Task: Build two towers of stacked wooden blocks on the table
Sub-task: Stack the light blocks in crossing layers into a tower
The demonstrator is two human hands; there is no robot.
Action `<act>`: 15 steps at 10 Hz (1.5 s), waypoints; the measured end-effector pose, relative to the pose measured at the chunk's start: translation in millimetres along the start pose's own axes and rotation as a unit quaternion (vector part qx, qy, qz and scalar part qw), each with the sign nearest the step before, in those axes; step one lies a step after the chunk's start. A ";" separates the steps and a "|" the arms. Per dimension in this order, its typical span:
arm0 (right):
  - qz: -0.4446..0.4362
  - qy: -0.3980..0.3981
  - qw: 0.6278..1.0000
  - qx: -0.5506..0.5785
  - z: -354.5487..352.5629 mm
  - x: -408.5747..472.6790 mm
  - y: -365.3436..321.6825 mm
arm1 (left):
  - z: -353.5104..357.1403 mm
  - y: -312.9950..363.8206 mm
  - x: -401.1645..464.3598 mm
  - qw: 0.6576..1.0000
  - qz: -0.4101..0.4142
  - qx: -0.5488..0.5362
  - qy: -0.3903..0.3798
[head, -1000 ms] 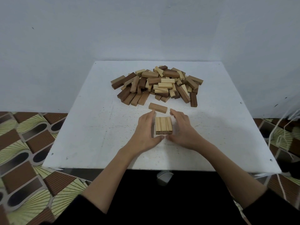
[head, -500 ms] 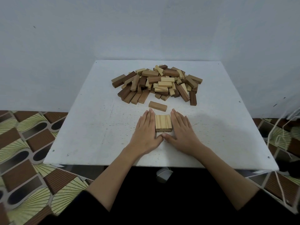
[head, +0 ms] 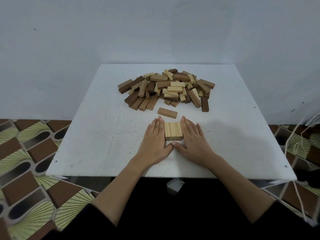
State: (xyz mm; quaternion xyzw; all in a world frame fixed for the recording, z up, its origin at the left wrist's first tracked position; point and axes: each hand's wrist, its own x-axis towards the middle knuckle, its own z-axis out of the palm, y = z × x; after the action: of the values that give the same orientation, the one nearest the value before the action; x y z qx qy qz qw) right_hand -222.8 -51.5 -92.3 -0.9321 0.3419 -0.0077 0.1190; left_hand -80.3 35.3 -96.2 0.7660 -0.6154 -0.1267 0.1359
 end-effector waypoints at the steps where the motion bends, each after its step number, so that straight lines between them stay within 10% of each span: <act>1: 0.003 -0.001 1.000 0.003 -0.4 0.0 -0.5 | -1.2 1.0 -0.1 1.000 -0.001 0.001 -0.001; 15: 0.000 -0.009 1.000 0.027 -2.4 -0.6 -0.9 | -2.4 0.3 -1.4 0.999 -0.010 -0.039 0.002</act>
State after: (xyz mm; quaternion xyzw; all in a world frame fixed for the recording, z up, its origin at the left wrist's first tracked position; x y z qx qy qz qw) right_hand -222.9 -51.0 -89.7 -0.9287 0.3403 -0.0081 0.1470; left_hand -80.0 36.7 -93.8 0.7667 -0.6019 -0.1499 0.1655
